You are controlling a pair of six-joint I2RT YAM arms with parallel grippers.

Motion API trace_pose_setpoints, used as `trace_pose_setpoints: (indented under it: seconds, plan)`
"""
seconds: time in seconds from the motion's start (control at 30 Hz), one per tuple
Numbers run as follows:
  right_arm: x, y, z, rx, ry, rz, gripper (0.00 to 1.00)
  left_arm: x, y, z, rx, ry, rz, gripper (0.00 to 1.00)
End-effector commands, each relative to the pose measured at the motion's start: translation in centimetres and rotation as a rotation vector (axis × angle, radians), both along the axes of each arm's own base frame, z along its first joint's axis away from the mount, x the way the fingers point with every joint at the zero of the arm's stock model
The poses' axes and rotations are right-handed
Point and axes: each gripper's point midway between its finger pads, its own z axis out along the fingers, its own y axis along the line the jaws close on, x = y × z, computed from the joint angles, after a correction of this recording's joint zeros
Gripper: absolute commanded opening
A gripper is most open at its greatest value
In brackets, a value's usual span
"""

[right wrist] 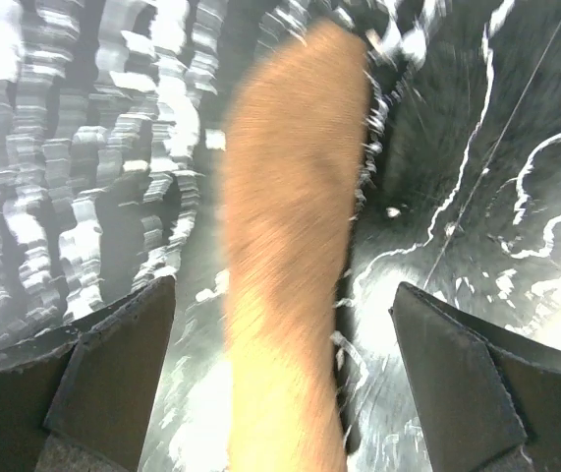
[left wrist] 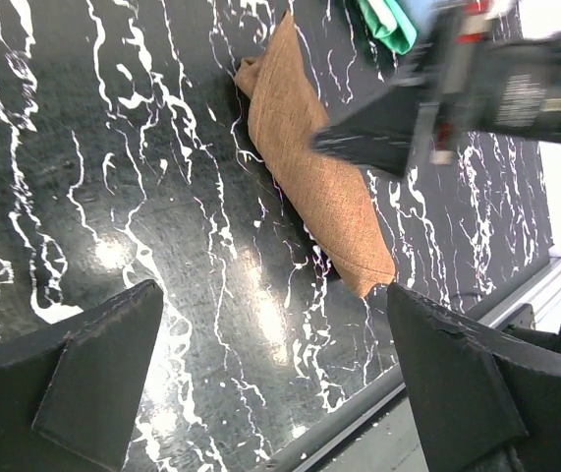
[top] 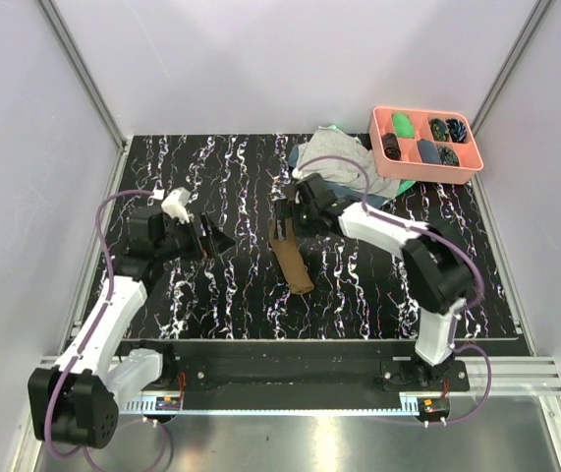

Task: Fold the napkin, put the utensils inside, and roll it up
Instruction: Roll the napkin with the utensil

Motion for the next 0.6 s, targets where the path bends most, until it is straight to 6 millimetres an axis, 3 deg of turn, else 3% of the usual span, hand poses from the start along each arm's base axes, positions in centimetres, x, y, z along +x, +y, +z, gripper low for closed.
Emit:
trace_pose_setpoints:
  seconds: [0.0,0.03,0.07,0.1,0.2,0.3,0.37,0.57]
  plan:
    - [0.9,0.0,12.0,0.177,-0.310,0.061,1.00,0.5,0.7,4.2,0.037,-0.183,-0.008,0.99]
    - [0.6,-0.4,13.0,0.202,-0.340,0.058,1.00,0.5,0.8,4.5,0.050,-0.209,-0.011,0.99]
    - [0.7,-1.3,16.2,0.260,-0.427,0.038,1.00,0.4,0.9,5.0,0.055,-0.231,-0.013,0.99]
    - [0.0,-2.3,15.4,0.256,-0.427,0.030,1.00,0.1,1.0,5.6,0.060,-0.263,-0.015,0.99]
    - [-0.3,-6.8,16.7,0.237,-0.557,-0.086,1.00,-0.4,1.6,6.8,0.085,-0.332,0.011,0.99]
    - [-1.1,-11.4,16.4,0.171,-0.643,-0.192,1.00,-0.8,2.3,7.7,0.101,-0.386,0.046,0.99]
    - [-2.1,-13.3,15.8,0.130,-0.675,-0.210,1.00,-1.0,2.4,8.3,0.091,-0.425,0.059,0.99]
    - [-3.3,-16.4,13.7,0.057,-0.688,-0.292,1.00,-1.3,3.3,9.2,0.087,-0.479,0.130,0.99]
